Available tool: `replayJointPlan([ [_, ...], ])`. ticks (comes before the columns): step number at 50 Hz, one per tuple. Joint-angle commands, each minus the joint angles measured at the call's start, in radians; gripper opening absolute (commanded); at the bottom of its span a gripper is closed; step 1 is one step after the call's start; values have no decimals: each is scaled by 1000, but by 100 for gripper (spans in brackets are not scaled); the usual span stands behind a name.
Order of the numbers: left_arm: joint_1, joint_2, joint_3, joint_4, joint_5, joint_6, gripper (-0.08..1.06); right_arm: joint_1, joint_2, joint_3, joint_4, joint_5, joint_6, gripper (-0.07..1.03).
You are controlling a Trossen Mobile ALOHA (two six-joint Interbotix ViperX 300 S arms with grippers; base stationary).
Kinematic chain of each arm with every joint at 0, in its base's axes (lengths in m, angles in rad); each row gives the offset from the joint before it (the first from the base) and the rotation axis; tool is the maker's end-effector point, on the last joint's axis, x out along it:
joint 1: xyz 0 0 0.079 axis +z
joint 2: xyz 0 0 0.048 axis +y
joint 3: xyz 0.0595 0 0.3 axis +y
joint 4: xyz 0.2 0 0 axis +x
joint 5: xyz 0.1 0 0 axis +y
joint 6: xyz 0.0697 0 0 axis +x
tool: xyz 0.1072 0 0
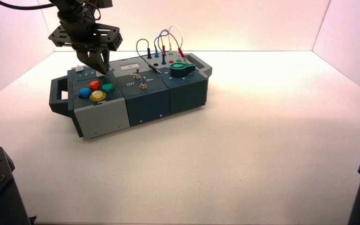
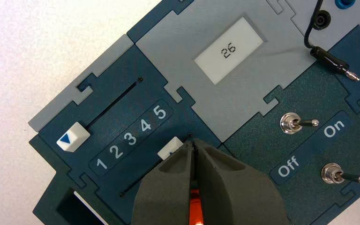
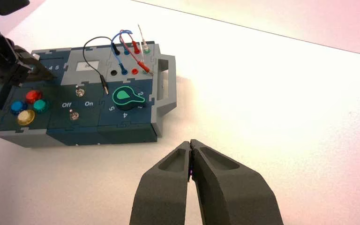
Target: Move the bottom slider to position 4.
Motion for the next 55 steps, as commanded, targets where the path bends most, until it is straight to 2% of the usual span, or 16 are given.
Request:
replayJointPlan([
  [1, 8, -32, -17, 3, -5, 3, -3, 0, 0, -25, 3, -8, 2, -2],
  [39, 21, -28, -8, 5, -5, 3, -3, 0, 0, -25, 3, -8, 0, -2],
  [55, 9, -21, -60, 5, -3, 5, -3, 0, 2, -25, 3, -8, 2, -2],
])
